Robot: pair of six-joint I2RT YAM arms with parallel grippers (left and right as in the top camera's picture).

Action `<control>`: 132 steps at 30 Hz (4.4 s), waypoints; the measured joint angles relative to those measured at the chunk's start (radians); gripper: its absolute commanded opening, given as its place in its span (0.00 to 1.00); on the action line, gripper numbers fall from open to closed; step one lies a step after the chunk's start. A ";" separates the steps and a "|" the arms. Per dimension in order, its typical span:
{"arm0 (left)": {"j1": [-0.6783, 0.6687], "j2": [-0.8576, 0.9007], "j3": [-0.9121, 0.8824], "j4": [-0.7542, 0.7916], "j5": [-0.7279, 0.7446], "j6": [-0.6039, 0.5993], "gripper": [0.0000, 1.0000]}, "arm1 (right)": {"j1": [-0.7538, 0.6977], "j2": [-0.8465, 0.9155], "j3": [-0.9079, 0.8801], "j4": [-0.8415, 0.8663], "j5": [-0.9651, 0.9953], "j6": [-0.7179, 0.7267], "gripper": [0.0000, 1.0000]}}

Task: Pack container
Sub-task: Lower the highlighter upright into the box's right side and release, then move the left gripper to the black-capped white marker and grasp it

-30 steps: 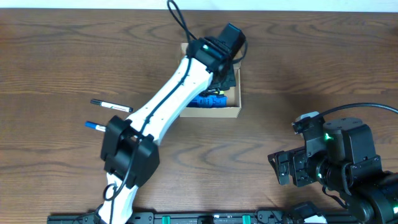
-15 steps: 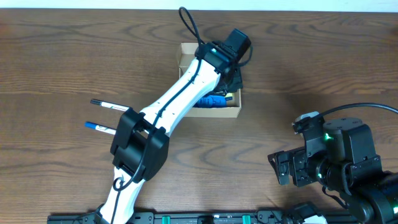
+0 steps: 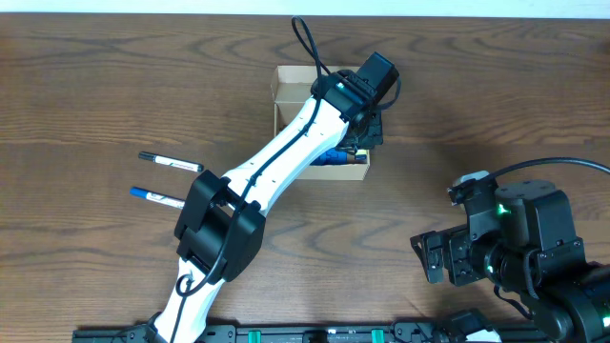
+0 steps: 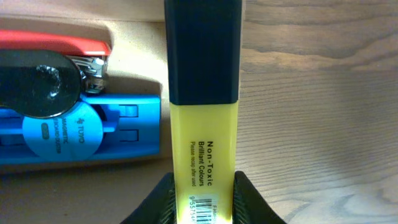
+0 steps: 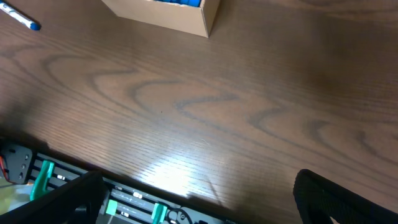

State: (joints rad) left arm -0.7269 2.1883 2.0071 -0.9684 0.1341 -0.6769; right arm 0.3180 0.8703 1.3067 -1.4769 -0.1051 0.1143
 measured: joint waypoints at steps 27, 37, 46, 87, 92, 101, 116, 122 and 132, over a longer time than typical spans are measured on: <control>0.034 -0.068 0.000 -0.209 -0.113 -0.034 0.47 | 0.000 0.000 0.000 0.000 0.000 0.000 0.99; 0.256 -0.414 0.027 -0.366 -0.215 -0.198 0.67 | 0.000 0.000 0.000 0.000 0.000 0.000 0.99; 0.460 -0.473 -0.050 -0.425 -0.232 -0.285 0.64 | 0.000 0.000 0.000 0.000 0.000 0.000 0.99; 0.746 -0.329 -0.842 0.375 -0.120 -0.496 0.82 | 0.000 0.000 0.000 0.000 0.000 0.000 0.99; 0.750 -0.296 -0.842 0.404 -0.111 -0.502 0.78 | 0.000 0.000 0.000 0.000 0.000 0.000 0.99; 0.750 -0.282 -0.842 0.427 -0.111 -0.502 0.68 | 0.000 0.000 0.000 0.000 0.000 0.000 0.99; 0.752 -0.266 -0.835 0.425 -0.078 -0.496 0.07 | 0.000 0.000 0.000 0.000 0.000 0.000 0.99; 0.753 -0.266 -0.833 0.428 -0.031 -0.485 0.06 | 0.000 0.000 0.000 0.000 0.000 0.000 0.99; 0.717 -0.333 -0.760 0.315 0.006 -0.230 0.06 | 0.000 0.000 0.000 0.000 0.000 0.000 0.99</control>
State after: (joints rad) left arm -0.0101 1.8553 1.2476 -0.6533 0.1402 -0.9073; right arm 0.3180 0.8703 1.3067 -1.4769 -0.1051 0.1146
